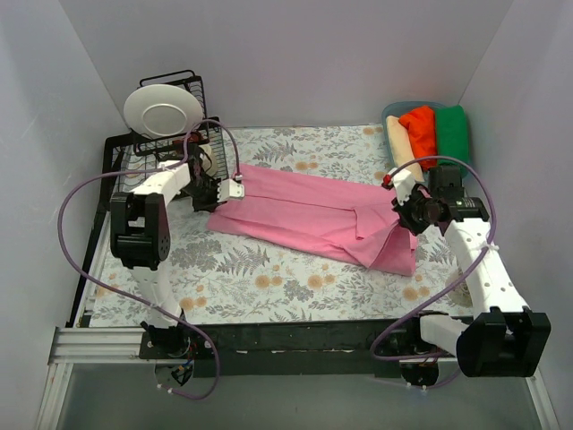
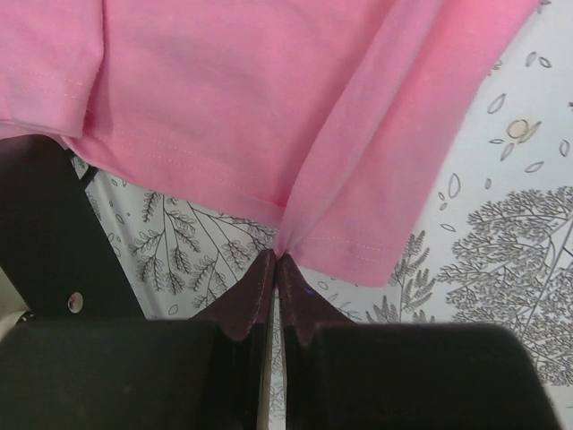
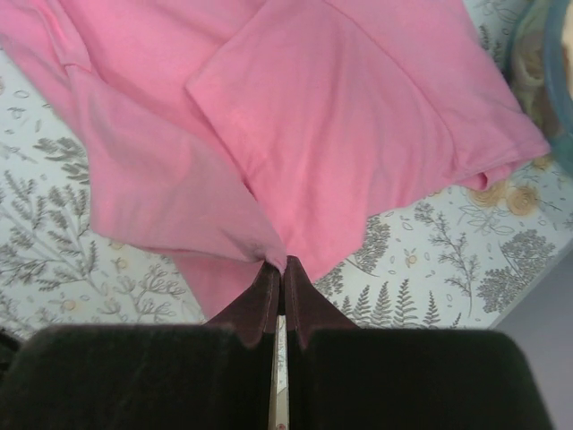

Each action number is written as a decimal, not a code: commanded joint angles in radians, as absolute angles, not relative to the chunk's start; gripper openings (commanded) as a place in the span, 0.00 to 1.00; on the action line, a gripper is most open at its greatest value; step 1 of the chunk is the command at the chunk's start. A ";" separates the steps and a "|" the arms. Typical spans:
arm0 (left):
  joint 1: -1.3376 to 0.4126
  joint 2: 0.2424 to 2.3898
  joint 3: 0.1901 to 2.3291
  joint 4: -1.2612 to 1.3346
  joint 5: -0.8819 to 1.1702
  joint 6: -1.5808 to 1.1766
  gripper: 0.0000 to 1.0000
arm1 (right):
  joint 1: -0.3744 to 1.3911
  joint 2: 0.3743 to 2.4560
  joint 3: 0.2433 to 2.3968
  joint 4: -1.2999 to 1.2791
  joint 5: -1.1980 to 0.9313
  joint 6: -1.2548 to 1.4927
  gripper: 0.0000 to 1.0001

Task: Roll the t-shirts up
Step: Fold the T-shirt at the center of the board.

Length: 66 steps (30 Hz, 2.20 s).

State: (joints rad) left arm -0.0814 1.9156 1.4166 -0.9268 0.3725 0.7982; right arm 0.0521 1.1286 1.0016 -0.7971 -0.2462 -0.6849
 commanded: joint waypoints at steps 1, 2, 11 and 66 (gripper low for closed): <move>-0.094 1.940 1.499 -0.899 0.371 0.746 0.00 | 0.014 1.169 1.058 -0.660 -0.189 -0.676 0.01; -0.097 1.950 1.511 -0.896 0.374 0.735 0.00 | 0.011 1.176 1.068 -0.641 -0.173 -0.676 0.01; -0.118 2.035 1.637 -0.808 0.397 0.650 0.00 | -0.046 1.262 1.130 -0.609 -0.167 -0.669 0.01; -0.213 1.749 1.381 -0.298 0.279 0.272 0.45 | -0.071 1.511 1.260 -0.628 -0.115 -0.655 0.54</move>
